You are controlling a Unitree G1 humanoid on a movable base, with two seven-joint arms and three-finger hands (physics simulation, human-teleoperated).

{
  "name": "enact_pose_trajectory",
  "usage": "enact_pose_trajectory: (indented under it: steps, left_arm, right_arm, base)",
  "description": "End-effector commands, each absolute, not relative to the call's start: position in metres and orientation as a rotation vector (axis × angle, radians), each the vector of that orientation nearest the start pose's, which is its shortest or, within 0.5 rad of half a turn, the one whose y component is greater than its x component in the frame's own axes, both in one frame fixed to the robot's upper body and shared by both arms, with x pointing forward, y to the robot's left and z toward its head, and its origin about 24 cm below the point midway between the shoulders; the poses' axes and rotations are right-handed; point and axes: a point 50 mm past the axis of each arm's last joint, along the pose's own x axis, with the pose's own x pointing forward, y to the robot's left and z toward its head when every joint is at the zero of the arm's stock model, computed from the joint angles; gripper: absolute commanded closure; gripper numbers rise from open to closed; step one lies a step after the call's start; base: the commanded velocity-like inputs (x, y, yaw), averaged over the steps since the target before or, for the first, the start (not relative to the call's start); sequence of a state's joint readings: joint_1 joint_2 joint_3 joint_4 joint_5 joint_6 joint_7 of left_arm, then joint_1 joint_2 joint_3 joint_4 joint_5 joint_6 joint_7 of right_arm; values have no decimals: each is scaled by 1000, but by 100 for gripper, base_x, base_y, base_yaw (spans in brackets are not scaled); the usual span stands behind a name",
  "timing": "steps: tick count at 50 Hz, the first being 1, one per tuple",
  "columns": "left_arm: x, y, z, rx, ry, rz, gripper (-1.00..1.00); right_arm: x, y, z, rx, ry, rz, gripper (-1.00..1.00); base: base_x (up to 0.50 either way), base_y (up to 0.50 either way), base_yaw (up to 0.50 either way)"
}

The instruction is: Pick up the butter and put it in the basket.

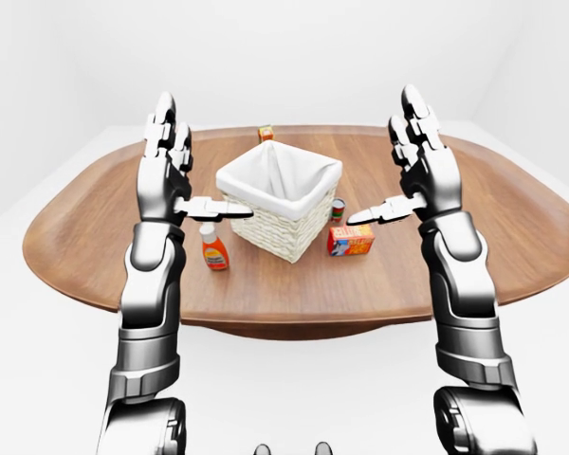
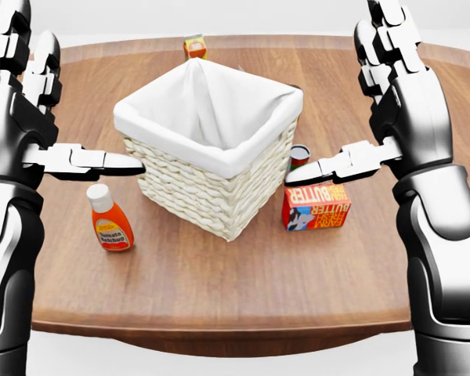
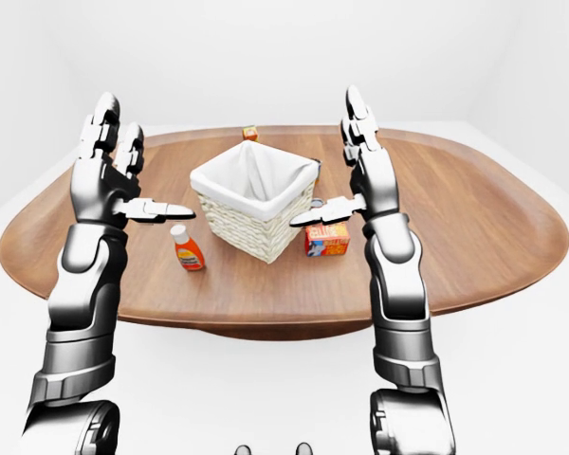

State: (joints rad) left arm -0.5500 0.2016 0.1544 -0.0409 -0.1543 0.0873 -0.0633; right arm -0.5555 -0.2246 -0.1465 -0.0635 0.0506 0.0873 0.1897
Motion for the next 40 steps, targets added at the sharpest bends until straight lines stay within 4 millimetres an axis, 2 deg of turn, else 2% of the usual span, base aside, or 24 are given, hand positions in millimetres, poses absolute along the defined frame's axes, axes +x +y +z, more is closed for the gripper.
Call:
enact_pose_trajectory:
  steps: [1, 34, 40]
  left_arm:
    - [328, 179, 212, 12, -506, -54, -100]
    - [327, 181, 210, 5, -502, -51, -100]
    - [327, 180, 210, 4, -502, -53, -100]
  right_arm:
    - [321, -173, 218, -188, -532, 156, -100]
    - [320, -177, 214, -193, -518, 145, -100]
    - [319, -178, 216, -187, -528, 140, -100]
  base:
    - [50, 0, 0]
    - [50, 0, 0]
    - [11, 0, 0]
